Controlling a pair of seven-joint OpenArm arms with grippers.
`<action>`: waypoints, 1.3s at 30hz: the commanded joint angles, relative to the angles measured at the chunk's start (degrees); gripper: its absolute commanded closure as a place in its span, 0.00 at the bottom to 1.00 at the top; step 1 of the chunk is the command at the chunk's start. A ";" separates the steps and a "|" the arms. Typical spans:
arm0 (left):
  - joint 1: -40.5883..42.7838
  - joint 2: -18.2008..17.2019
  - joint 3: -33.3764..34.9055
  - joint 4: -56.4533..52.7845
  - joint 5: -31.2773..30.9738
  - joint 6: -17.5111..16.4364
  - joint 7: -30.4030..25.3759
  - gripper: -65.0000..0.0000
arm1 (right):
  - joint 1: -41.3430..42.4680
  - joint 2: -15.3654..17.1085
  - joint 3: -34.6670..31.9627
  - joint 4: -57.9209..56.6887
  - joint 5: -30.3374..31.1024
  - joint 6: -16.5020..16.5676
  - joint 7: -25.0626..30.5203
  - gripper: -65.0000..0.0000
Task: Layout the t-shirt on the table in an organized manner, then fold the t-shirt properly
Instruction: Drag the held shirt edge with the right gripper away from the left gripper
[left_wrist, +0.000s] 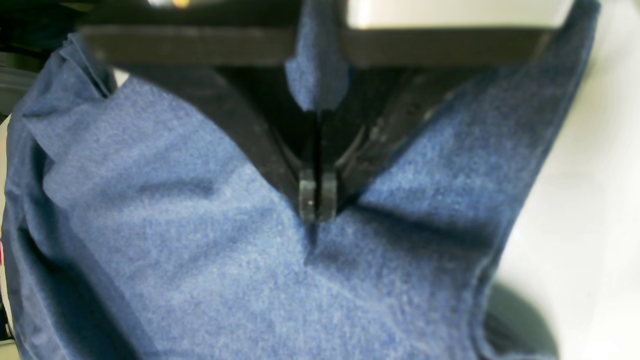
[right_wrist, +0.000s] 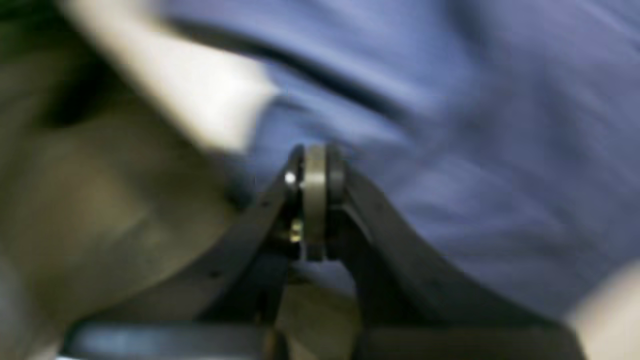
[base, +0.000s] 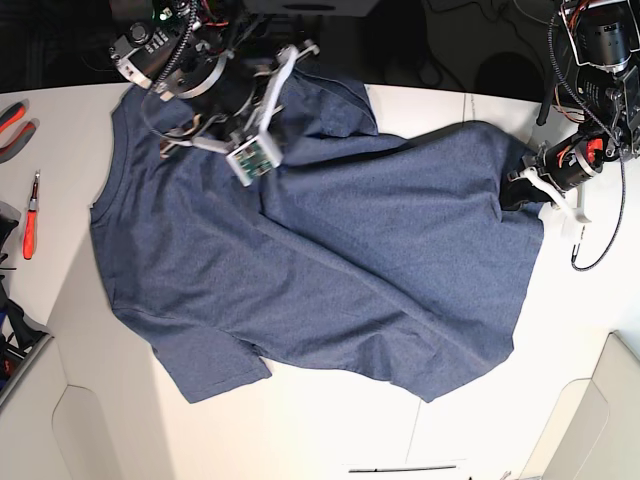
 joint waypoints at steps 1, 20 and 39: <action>-0.11 -0.70 0.02 0.17 1.79 0.80 1.40 1.00 | -0.17 0.11 1.49 0.72 -1.64 -1.60 1.62 1.00; 0.59 -0.85 0.00 0.17 1.07 0.80 5.31 1.00 | 0.20 3.04 21.20 -21.31 3.85 -0.11 7.28 1.00; 5.92 -3.74 -0.07 0.59 -0.33 0.80 9.86 1.00 | 13.29 8.02 24.02 -36.52 3.85 1.68 7.28 1.00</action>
